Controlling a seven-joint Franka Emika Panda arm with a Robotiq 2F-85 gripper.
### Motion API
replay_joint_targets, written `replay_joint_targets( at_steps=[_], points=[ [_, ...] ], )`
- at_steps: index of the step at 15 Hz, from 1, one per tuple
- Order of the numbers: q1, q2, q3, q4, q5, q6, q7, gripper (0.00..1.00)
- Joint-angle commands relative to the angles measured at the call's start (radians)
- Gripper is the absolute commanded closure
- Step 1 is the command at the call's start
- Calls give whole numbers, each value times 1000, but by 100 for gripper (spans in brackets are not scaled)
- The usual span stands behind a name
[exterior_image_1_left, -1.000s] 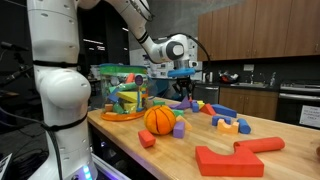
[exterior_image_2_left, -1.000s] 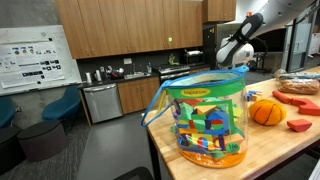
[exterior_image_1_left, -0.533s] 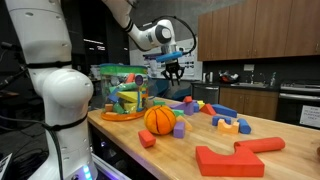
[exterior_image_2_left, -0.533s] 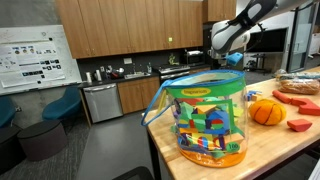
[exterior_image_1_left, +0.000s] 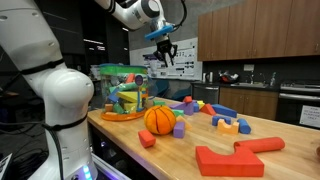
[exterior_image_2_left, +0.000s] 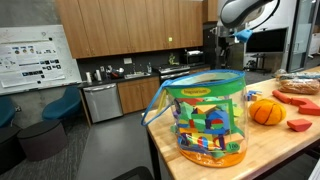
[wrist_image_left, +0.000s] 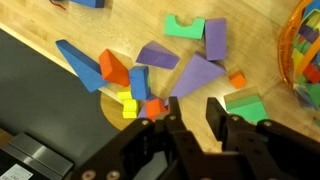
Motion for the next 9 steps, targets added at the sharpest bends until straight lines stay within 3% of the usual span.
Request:
replay_joint_targets(
  at_steps=[1,2,3,4,5,7,9],
  points=[
    [25,-110,34,13,-55,-82,29,90],
    [32,-131,46,20,-65,-96,34,90],
    [42,-145,57,25,-70,-104,41,69],
    [51,-150,68,30,-74,-110,49,41],
    [52,-129,37,26,-54,-88,27,69],
    [63,-149,53,26,-57,-99,40,64],
    [64,-151,57,26,-57,-100,41,51]
  ],
)
